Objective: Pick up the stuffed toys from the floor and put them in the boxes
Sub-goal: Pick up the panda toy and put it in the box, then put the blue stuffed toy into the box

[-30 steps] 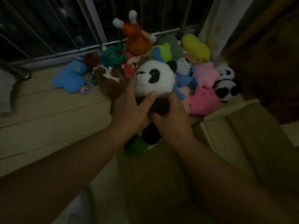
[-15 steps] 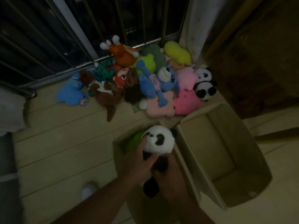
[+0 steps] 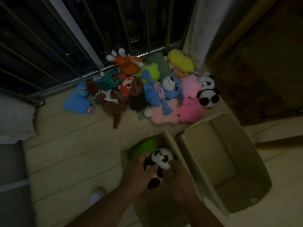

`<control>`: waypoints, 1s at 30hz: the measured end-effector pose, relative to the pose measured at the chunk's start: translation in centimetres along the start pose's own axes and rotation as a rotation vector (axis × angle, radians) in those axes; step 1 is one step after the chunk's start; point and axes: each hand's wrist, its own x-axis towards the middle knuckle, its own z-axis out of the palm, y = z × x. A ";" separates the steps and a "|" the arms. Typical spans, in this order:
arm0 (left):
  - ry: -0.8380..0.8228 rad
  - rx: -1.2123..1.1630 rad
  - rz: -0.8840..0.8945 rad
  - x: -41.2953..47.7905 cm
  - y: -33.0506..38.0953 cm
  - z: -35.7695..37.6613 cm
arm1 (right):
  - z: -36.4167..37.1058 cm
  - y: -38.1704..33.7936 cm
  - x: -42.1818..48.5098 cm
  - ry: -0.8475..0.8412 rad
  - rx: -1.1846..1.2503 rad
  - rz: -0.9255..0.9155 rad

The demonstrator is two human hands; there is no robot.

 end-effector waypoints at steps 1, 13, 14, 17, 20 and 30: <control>0.022 0.000 0.024 -0.1 1.0 -0.7 | -0.9 -0.9 0.3 0.019 -0.007 -0.034; 0.179 -0.014 0.087 0.6 10.7 -3.1 | -10.5 -8.7 1.6 0.058 -0.187 -0.215; 0.187 -0.020 0.102 0.8 11.3 -3.3 | -11.0 -9.2 1.7 0.060 -0.179 -0.226; 0.209 -0.030 0.131 1.7 12.3 -4.2 | -11.5 -10.7 2.7 0.085 -0.178 -0.258; 0.207 -0.051 0.115 4.0 11.9 -5.4 | -11.2 -12.0 4.7 0.082 -0.222 -0.277; 0.111 -0.001 0.150 20.4 5.9 -7.0 | -4.4 -11.7 18.3 0.208 -0.173 -0.175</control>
